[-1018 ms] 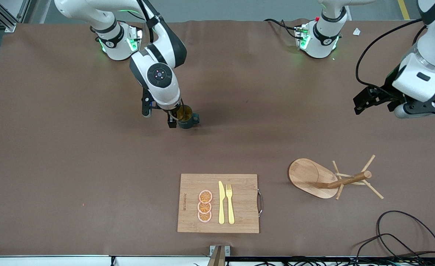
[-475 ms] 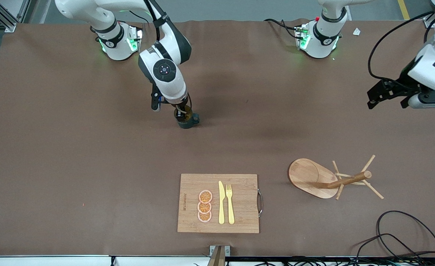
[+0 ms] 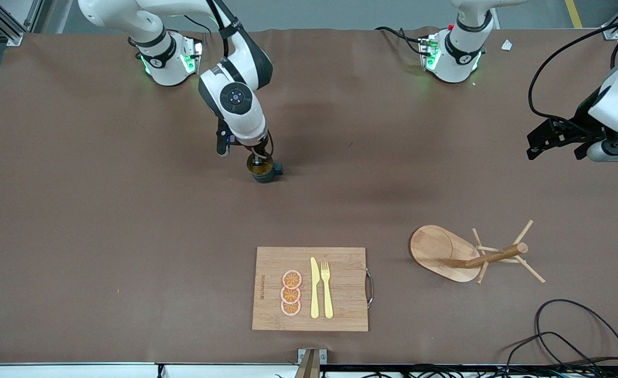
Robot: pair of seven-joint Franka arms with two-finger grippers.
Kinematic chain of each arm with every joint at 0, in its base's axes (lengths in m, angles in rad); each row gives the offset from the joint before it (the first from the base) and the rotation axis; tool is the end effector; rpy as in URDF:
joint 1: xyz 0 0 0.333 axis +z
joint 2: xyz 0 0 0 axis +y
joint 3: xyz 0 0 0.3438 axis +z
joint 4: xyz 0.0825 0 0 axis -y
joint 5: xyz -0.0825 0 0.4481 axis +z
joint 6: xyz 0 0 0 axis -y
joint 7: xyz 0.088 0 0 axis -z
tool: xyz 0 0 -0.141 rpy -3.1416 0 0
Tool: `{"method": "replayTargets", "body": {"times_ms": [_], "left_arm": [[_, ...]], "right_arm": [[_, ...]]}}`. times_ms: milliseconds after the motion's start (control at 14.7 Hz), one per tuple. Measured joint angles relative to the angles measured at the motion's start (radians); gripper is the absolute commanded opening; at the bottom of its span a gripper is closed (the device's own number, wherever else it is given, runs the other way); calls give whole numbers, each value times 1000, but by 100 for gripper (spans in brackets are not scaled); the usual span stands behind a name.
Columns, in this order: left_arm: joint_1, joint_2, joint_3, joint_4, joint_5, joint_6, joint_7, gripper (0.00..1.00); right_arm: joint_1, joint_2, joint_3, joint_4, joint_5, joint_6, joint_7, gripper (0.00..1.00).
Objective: Transfer cup from left to right arm and place
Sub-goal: 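Grasp the teal mug rim with the right gripper while the left gripper withdraws, then carry the teal mug with the right gripper away from the stand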
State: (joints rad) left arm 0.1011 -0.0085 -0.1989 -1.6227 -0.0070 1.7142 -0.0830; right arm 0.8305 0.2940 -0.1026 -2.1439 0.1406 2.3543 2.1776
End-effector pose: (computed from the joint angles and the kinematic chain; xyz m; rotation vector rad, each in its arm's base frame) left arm 0.6294 -0.0631 0.6089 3.1234 -0.0222 0.1547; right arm 0.4510 0.4074 0.2030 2.1914 -2.1460 -0.1146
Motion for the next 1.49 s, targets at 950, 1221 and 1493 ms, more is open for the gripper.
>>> {"method": "replayTargets", "body": {"times_ms": [950, 1221, 1493], "left_arm": [[0, 14, 0, 24, 0, -6, 17, 100], [0, 15, 0, 24, 0, -6, 17, 100], [0, 15, 1, 25, 0, -6, 17, 100]], "right_arm": [[-182, -103, -28, 8, 0, -115, -1193, 0], [-348, -173, -31, 7, 0, -237, -1702, 0], [-523, -208, -34, 6, -10, -287, -2250, 0]]}}
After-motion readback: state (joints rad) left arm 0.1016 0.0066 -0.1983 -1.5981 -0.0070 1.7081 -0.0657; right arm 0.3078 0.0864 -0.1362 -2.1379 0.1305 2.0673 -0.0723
